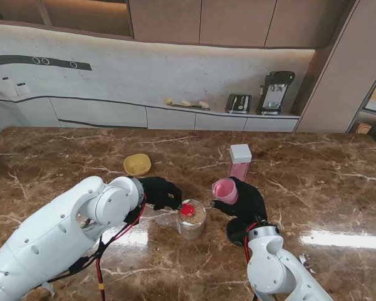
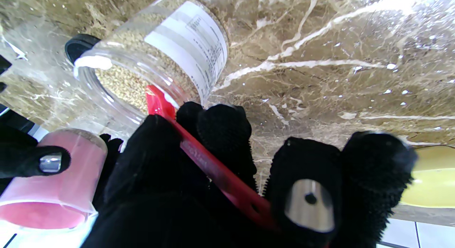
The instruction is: Measure grain into the airtight container
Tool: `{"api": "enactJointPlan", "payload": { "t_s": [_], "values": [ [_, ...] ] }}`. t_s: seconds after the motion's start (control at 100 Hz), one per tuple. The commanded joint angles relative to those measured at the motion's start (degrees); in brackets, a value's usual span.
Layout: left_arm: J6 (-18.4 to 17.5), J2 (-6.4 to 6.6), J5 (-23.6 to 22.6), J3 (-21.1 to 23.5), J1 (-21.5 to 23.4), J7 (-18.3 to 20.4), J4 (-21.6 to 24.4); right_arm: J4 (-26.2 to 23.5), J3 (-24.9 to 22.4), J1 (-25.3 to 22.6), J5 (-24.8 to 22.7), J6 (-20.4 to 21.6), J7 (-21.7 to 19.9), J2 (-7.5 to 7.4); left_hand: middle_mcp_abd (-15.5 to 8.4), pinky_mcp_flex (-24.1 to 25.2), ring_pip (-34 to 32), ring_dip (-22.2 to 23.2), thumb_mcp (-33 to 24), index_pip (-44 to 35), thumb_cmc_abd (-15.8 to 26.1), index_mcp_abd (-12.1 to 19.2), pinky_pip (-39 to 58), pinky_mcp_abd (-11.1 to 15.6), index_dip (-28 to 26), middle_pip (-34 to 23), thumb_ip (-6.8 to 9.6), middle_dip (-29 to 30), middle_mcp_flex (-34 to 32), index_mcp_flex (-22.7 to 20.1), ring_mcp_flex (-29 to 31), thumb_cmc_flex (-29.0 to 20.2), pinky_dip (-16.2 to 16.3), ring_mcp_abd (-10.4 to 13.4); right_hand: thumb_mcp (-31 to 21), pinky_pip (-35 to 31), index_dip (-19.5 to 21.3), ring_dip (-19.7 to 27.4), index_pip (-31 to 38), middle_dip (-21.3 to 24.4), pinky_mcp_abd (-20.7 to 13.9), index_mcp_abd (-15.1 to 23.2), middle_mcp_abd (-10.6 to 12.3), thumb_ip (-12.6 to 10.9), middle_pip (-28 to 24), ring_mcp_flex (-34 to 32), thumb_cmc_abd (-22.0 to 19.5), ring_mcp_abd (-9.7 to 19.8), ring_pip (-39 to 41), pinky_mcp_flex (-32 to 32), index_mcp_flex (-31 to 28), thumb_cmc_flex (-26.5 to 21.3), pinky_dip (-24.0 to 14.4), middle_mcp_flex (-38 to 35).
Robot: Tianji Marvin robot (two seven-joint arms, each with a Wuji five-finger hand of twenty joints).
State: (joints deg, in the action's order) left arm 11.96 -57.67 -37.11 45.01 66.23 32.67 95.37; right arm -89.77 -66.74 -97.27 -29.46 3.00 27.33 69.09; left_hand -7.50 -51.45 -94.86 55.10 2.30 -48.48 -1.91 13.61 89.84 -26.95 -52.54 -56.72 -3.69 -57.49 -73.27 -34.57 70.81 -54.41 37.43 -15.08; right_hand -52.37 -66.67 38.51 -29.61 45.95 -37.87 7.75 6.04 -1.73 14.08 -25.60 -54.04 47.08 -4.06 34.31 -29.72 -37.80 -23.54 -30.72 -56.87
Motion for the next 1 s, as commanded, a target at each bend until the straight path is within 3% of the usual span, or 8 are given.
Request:
{"api": "enactJointPlan", "payload": {
  "t_s": [0.0, 0.3, 0.5, 0.99],
  "values": [
    [-0.1, -0.24, 0.0, 0.3, 0.6, -0.6, 0.0, 0.4, 0.1, -0.4, 0.4, -0.1, -0.9, 0.09, 0.1, -1.0, -5.5, 0.9, -1.6, -2.5, -0.9, 1.4, 4.3, -3.2, -1.2, -2.5, 1.69, -0.2, -3.9, 1.5, 1.7, -3.2, 1.1, -0.7, -9.7, 1.1, 0.3, -0.2, 4.6, 0.2, -0.9, 6.7, 3.7, 0.3, -1.6, -0.1, -9.9, 2.0, 0.0, 0.7, -2.8, -5.1, 1.2, -1.5],
    [-0.2, -0.47, -3.3, 1.6, 2.3, -2.0, 2.5, 0.5, 0.1, -0.4, 0.4, 0.0, -0.8, 0.10, 0.2, -1.7, -5.7, 0.7, -2.3, -5.3, -2.9, -1.6, 4.2, -2.8, -5.8, -2.5, 2.10, 0.3, -4.5, -1.9, 1.7, -2.7, 0.8, -0.7, -9.8, 1.1, 0.3, -0.1, 4.5, 0.3, -0.9, 6.7, 3.8, 0.3, -1.6, -0.1, -9.7, 2.0, 0.0, 0.6, -2.8, -5.1, 1.2, -1.5],
    [-0.7, -0.71, -8.7, 1.1, 2.9, -3.4, 4.2, 0.5, 0.1, -0.5, 0.4, 0.2, -0.8, 0.10, 0.0, -2.7, -5.9, 0.4, -2.8, -4.9, -3.9, -3.1, 4.2, -1.7, -6.6, -3.2, 2.19, 0.7, -4.6, -4.2, 1.7, -2.0, 0.0, 0.0, -9.9, 1.2, 0.3, -0.1, 4.5, 0.3, -0.9, 6.7, 3.8, 0.3, -1.6, -0.1, -9.7, 2.1, -0.1, 0.6, -2.8, -5.0, 1.2, -1.5],
    [-2.4, -0.48, -19.8, -1.5, 1.9, -0.9, 7.3, 0.7, -0.1, -0.5, 0.6, 0.8, -0.7, 0.13, -0.5, -3.6, -6.1, -0.2, -4.5, -4.3, -5.2, -4.2, 4.4, -0.9, -6.5, -3.7, 2.28, 1.8, -4.6, -5.9, 1.7, -1.2, -1.4, 0.7, -9.9, 1.2, 0.3, -0.1, 4.6, 0.4, -1.0, 6.8, 3.8, 0.4, -1.6, -0.1, -9.5, 2.1, -0.1, 0.6, -2.8, -5.0, 1.1, -1.5]
  ]
}}
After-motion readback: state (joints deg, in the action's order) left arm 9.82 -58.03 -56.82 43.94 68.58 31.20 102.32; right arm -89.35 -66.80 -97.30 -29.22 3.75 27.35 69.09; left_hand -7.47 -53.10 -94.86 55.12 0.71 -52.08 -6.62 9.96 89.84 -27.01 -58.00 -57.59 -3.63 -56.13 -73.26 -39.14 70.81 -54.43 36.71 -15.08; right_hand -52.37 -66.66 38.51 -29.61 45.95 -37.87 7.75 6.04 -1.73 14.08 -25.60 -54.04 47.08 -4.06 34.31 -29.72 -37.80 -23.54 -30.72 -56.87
